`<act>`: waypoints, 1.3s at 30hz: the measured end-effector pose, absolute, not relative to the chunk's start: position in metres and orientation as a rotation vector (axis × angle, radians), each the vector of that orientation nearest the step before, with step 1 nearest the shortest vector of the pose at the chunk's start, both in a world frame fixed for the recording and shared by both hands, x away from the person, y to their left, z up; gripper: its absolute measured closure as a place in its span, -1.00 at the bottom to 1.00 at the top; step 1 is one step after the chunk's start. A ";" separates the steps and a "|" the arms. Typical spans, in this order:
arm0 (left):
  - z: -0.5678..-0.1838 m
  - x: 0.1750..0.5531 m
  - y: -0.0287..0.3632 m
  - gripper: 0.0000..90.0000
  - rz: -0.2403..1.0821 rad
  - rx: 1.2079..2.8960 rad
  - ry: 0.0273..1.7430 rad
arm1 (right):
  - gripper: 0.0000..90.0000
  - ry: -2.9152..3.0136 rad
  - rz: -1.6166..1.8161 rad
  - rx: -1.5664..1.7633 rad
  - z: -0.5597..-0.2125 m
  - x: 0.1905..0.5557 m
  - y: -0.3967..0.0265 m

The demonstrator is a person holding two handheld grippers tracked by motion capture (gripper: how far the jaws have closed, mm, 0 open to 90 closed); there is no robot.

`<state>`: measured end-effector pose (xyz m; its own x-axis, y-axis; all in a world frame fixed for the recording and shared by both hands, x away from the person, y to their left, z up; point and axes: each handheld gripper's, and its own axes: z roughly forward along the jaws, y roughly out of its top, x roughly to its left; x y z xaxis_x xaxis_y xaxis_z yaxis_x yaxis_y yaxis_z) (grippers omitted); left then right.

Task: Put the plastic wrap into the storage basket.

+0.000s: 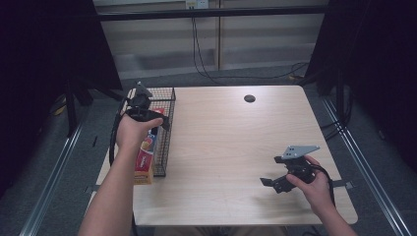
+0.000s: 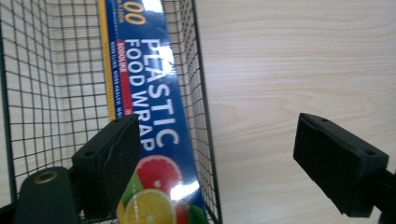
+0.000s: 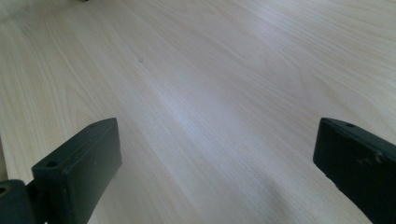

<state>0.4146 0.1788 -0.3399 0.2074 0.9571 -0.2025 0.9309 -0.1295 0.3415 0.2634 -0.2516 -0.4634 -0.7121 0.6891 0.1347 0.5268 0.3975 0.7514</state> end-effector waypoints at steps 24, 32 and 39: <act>-0.334 0.402 0.141 -0.68 0.046 2.178 1.547 | -0.98 2.464 1.217 1.072 -0.464 0.264 -0.251; -0.336 0.396 0.127 -0.70 0.024 2.193 1.478 | -0.98 2.466 1.218 1.075 -0.464 0.263 -0.251; -0.340 0.390 0.116 -0.71 -0.002 2.211 1.414 | -0.98 2.465 1.215 1.078 -0.463 0.263 -0.251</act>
